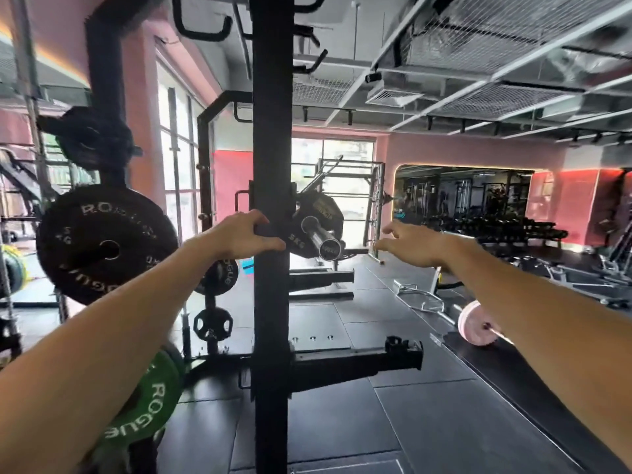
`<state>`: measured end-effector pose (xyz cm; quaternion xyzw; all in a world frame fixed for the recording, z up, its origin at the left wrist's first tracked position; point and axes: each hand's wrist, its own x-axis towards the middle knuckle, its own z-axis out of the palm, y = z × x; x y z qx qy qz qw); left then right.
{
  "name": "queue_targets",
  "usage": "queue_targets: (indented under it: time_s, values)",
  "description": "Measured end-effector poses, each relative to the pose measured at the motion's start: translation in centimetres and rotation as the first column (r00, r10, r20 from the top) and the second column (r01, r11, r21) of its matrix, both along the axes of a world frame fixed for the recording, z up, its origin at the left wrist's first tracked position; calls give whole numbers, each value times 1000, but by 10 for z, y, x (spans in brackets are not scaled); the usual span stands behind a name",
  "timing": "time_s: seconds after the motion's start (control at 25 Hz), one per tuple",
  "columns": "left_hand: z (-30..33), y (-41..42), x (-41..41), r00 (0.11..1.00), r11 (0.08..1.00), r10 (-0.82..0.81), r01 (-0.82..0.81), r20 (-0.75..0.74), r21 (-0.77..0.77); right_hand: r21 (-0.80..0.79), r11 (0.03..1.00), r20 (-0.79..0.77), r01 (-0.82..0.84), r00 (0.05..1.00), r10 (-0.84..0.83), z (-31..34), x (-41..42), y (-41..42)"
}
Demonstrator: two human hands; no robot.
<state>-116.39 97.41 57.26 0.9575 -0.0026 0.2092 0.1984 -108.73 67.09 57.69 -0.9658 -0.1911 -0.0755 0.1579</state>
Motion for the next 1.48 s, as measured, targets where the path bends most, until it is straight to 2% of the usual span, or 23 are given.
queue_targets:
  time_s: [0.28,0.48,0.64,0.88,1.04,1.2,1.32,1.48]
  values:
    - [0,-12,71,990,992,130,-129,59,-6,21,999,18,-34,999,33,-18,78,-15]
    - [-6,8,144,980,985,173,-173,94,-9,-8,1000,43,-20,999,21,-33,152,4]
    - [-9,34,221,975,983,181,-183,126,2,34,999,33,-13,999,12,-35,230,37]
    - [-3,76,330,964,976,213,-217,162,9,144,989,-8,12,1000,-11,-41,345,91]
    - [-9,84,393,976,986,167,-168,141,-3,243,969,-35,34,999,-26,-59,412,117]
    - [-9,80,432,967,994,106,-99,231,-41,340,940,-52,43,998,-27,-67,446,137]
    - [-5,76,455,954,987,153,-161,258,12,457,889,14,11,1000,-19,-71,465,154]
    - [3,74,462,937,946,277,-305,213,114,572,819,4,43,998,-55,-75,468,165]
